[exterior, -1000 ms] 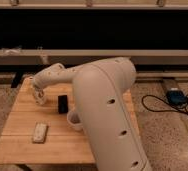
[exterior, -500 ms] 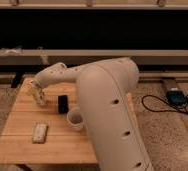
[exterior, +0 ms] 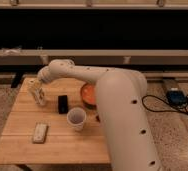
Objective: Stand the bottle upright
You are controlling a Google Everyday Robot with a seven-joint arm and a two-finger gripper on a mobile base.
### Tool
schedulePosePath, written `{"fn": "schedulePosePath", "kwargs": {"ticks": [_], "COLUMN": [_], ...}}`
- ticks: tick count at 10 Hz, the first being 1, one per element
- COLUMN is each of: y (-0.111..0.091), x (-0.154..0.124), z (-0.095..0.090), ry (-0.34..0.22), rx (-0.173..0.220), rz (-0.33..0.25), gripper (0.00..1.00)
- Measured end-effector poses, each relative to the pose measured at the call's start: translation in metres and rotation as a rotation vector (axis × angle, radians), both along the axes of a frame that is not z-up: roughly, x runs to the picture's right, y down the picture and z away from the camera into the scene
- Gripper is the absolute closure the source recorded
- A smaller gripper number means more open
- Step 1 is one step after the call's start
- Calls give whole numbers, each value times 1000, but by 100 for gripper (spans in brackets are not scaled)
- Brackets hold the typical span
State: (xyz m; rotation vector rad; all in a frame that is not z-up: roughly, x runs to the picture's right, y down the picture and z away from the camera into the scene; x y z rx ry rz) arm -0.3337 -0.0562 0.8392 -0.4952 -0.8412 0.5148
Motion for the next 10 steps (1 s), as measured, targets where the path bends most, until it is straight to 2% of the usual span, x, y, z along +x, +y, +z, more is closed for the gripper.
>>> {"fn": "schedulePosePath", "kwargs": {"ticks": [2, 4, 5, 7, 8, 10], "y": [-10, -13, -14, -13, -11, -12], "x": [1, -2, 2, 3, 3, 5], "z": [-11, -18, -18, -21, -21, -21], "ry": [-167, -256, -344, -432, -449, -451], "rx": [-35, -40, -62, -77, -80, -80], "rz": [-26, -36, -45, -53, -58, -55], "gripper": [20, 20, 20, 20, 20, 20]}}
